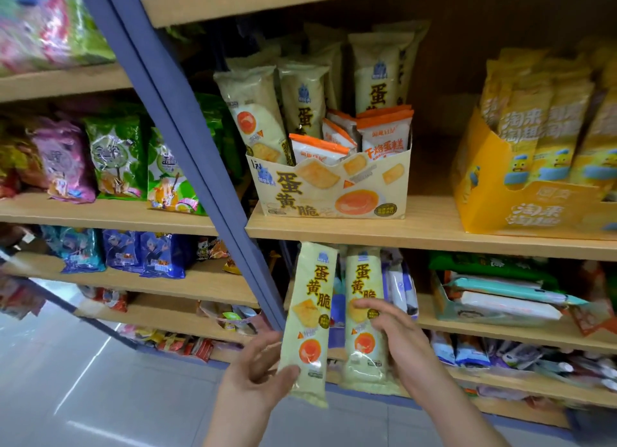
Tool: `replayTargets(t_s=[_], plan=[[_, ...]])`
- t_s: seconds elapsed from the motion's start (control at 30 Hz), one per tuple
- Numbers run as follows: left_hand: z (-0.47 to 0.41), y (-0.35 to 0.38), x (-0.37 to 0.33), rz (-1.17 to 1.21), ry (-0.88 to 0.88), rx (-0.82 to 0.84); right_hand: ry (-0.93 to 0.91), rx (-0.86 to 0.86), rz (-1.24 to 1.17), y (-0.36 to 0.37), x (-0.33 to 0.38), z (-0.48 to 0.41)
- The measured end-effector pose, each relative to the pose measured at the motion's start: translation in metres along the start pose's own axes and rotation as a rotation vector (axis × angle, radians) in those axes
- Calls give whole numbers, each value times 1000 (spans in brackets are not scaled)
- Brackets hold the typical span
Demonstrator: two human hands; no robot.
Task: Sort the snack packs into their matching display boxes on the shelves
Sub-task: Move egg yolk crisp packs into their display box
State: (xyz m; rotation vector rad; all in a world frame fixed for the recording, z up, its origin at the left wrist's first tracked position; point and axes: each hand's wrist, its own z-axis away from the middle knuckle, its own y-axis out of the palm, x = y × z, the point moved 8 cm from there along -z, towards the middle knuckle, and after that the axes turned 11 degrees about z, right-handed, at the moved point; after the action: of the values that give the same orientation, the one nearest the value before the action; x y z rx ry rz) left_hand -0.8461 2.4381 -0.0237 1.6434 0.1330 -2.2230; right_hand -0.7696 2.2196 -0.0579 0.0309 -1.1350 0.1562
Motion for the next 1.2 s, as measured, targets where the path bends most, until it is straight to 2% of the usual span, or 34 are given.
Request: replayTargets(t_s=[0.13,0.27,0.4,0.5,0.7,0.8,0.97,1.1,1.2], plan=[[12,18,6,-54,-29,173,-36,153,146,14,22,22],[17,32,11,-60,5,253,-88,216,185,22,34,38],[22,40,10,-90,-18,423,-81,283,160,20,32,50],[26,50,7,-171,-3,515,-148,323,215,17,39,63],[37,85,-35,-159,116,518,-374,164,250,2,79,89],[45,106,-60,-165,182,599,-535,42,271,-7,108,99],[60,142,-84,-299,363,687,-640,-107,484,-17,135,108],[71,165,-98,-379,376,886,-588,-30,179,-38,141,103],[69,169,-114,-474,383,956,-565,-85,66,-54,142,96]])
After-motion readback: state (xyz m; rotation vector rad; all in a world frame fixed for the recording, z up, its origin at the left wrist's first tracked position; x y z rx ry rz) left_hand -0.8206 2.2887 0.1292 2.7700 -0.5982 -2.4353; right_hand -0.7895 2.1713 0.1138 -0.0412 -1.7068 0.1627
